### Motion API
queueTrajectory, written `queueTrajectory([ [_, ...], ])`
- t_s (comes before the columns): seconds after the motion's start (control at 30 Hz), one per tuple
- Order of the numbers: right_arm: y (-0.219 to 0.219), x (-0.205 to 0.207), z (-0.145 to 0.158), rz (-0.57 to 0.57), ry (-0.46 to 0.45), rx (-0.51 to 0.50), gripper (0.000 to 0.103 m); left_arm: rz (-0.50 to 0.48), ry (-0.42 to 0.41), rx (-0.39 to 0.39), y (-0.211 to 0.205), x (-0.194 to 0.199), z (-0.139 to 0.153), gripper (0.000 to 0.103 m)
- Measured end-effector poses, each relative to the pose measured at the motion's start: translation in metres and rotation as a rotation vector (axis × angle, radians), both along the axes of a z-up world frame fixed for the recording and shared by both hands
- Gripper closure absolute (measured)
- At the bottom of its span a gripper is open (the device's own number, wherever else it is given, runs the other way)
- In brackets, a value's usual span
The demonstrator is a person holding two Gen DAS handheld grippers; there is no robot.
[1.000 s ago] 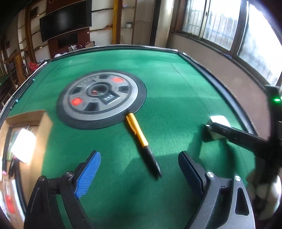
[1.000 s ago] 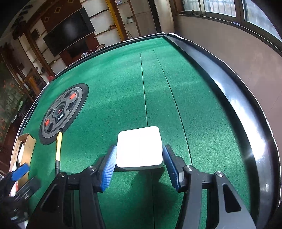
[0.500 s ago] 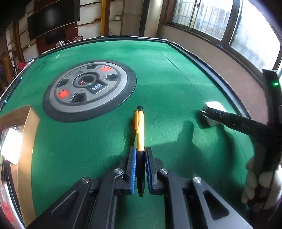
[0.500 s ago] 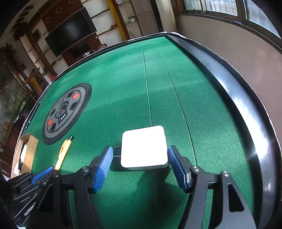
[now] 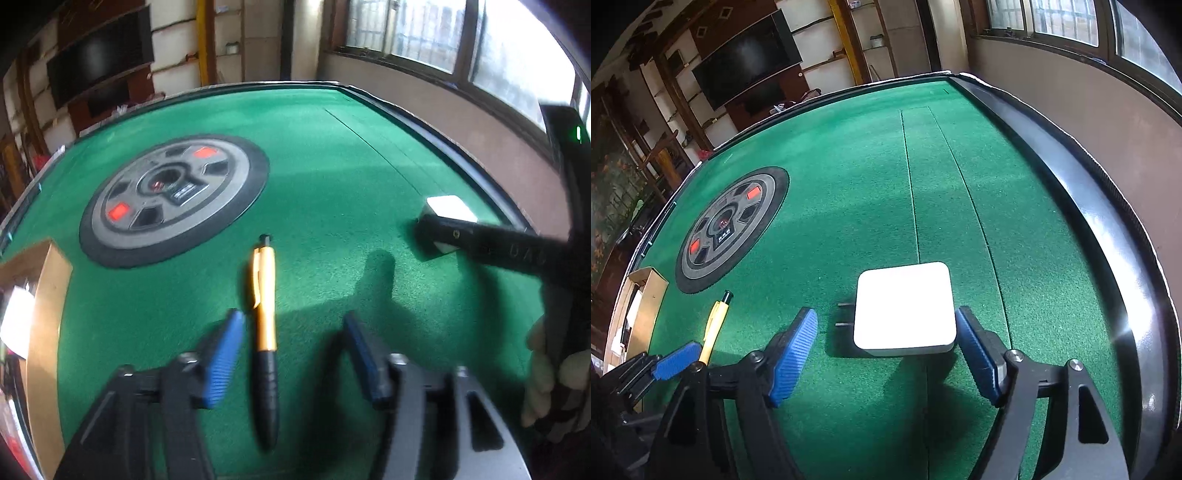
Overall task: Organize rigid objects
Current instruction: 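Grasp the yellow-and-black pen with the left gripper while the right gripper holds the charger, then lift the pen with the left gripper toward the box while the right gripper holds the charger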
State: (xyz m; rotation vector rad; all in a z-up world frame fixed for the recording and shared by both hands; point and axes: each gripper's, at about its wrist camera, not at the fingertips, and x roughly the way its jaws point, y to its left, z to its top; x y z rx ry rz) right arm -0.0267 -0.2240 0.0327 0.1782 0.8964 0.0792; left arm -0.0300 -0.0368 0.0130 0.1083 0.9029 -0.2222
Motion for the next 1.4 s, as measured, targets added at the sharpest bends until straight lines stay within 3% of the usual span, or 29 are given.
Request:
queueTrajectory([
  [0.03, 0.0, 0.0, 0.0, 0.0, 0.0, 0.002, 0.028, -0.004, -0.012, 0.016, -0.003, -0.002, 0.001, 0.04],
  [0.07, 0.0, -0.001, 0.0, -0.001, 0.0, 0.003, 0.028, -0.011, -0.005, 0.0, -0.003, -0.002, 0.001, 0.053],
  [0.1, 0.0, 0.0, 0.0, -0.001, 0.0, 0.005, 0.027, -0.013, -0.001, -0.023, -0.002, -0.003, 0.002, 0.077],
  [0.17, 0.001, 0.0, -0.001, 0.0, 0.0, 0.007, 0.027, -0.017, 0.008, -0.019, -0.001, -0.006, 0.003, 0.095],
  [0.3, 0.003, 0.0, -0.001, 0.003, -0.001, -0.007, 0.026, 0.015, 0.013, -0.047, 0.007, -0.012, 0.008, 0.095],
  [0.6, 0.008, 0.0, -0.002, 0.017, -0.006, -0.03, 0.022, 0.035, -0.075, -0.05, 0.022, -0.05, 0.038, 0.095],
  [0.83, 0.006, 0.0, -0.003, 0.02, -0.015, -0.018, 0.021, 0.06, -0.101, -0.148, 0.053, -0.072, 0.058, 0.095],
  [0.97, 0.006, -0.001, -0.003, 0.016, -0.019, -0.019, 0.021, 0.068, -0.04, -0.178, 0.06, -0.069, 0.045, 0.095],
  [1.27, 0.008, -0.001, -0.003, 0.003, -0.019, -0.038, 0.021, 0.005, 0.075, -0.085, 0.021, -0.023, 0.005, 0.094],
  [1.4, 0.008, -0.001, -0.003, 0.004, -0.02, -0.035, 0.021, -0.019, 0.053, -0.071, 0.017, -0.023, 0.006, 0.095],
])
